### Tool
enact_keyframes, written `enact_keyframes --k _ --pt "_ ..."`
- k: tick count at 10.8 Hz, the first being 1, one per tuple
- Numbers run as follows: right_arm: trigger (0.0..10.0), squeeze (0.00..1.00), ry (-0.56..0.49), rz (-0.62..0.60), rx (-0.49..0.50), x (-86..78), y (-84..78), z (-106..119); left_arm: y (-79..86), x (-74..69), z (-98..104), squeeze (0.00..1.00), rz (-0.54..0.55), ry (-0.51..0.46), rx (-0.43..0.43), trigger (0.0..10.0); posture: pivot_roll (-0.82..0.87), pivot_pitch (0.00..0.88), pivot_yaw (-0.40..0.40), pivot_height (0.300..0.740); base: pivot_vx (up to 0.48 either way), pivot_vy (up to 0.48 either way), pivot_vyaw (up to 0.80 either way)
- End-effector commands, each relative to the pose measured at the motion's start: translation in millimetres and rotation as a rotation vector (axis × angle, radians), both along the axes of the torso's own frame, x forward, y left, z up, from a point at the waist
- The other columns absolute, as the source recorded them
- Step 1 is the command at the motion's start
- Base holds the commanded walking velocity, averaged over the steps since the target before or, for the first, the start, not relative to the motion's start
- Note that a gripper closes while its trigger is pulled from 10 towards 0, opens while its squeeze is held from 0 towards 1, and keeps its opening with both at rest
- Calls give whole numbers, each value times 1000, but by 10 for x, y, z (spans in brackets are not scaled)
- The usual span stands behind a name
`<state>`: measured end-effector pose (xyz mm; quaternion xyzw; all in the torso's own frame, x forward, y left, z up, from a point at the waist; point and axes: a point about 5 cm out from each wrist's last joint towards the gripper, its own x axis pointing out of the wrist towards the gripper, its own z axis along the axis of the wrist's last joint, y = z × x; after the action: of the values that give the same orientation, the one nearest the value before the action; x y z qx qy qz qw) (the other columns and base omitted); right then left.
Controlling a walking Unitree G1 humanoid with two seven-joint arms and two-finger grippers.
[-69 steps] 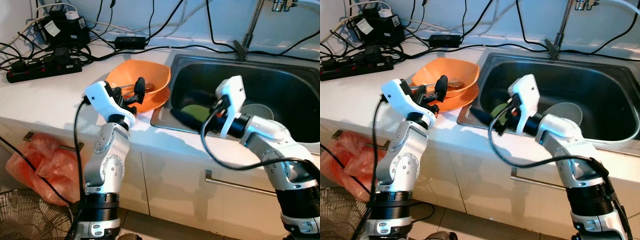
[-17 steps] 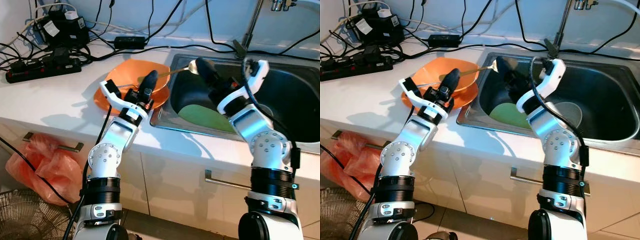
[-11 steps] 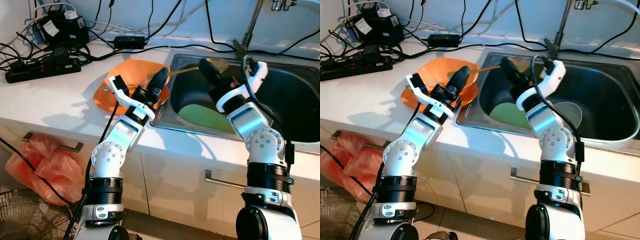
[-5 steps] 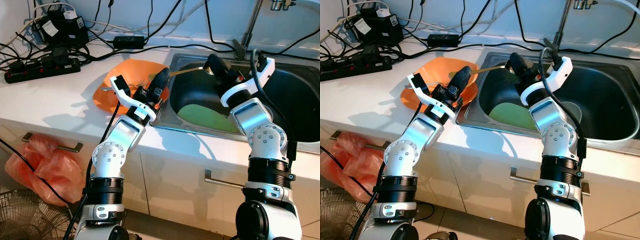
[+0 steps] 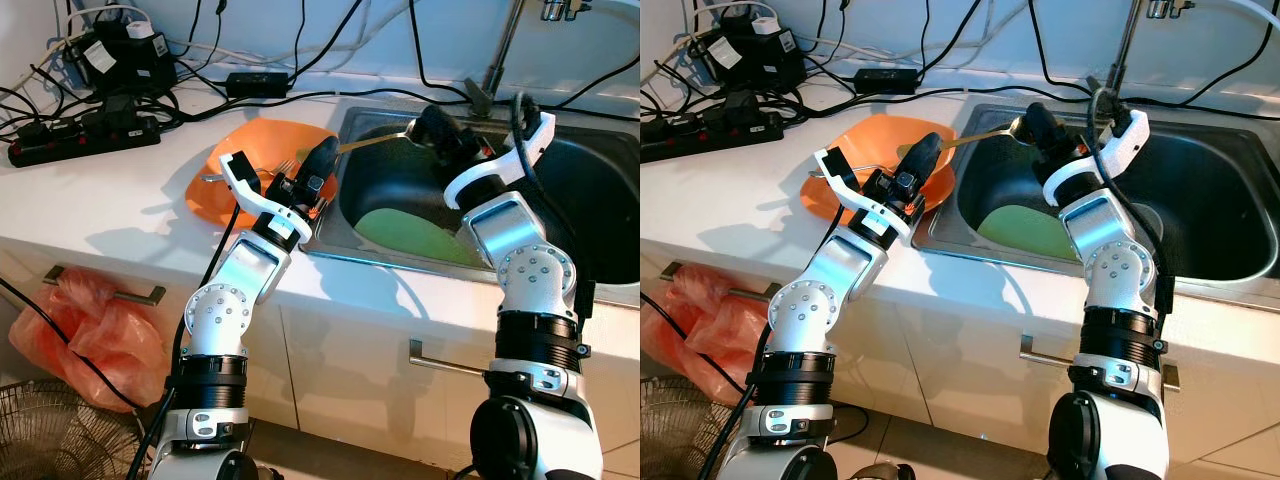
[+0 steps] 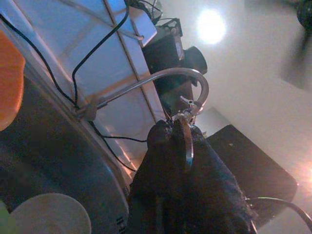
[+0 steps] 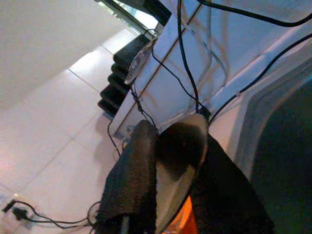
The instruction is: Kitchen organization
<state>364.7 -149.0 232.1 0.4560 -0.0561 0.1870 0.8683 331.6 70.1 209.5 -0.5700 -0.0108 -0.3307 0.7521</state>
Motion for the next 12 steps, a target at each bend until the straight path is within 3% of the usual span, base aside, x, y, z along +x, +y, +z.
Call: enact_keyframes --k 1,2,4,5,6,8,12 --pt "0 0 30 -19 0 23 -14 -18 -256 -29 133 0 -57 -29 -53 0 -3 26 69 740 0 0 0" --pt "0 0 32 -18 1 22 -11 -23 -246 -17 117 0 -47 -17 -50 1608 -4 26 69 740 0 0 0" --pt "0 0 36 -17 2 24 -9 -27 -201 37 66 0 -1 19 -33 2824 -4 25 69 740 0 0 0" --pt "0 0 37 -18 2 25 -10 -28 -162 83 13 0 34 56 -24 6980 -4 26 71 740 0 0 0" --pt "0 0 39 -20 1 26 -14 -31 -143 118 -34 0 60 67 34 10000 -4 26 71 740 0 0 0" --pt "0 0 45 -25 0 27 -19 -38 -134 156 -74 1000 64 82 54 10000 -6 26 73 740 0 0 0" --pt "0 0 62 -70 3 57 -57 -48 -210 121 -44 1000 21 4 109 10000 -4 26 68 740 0 0 0"
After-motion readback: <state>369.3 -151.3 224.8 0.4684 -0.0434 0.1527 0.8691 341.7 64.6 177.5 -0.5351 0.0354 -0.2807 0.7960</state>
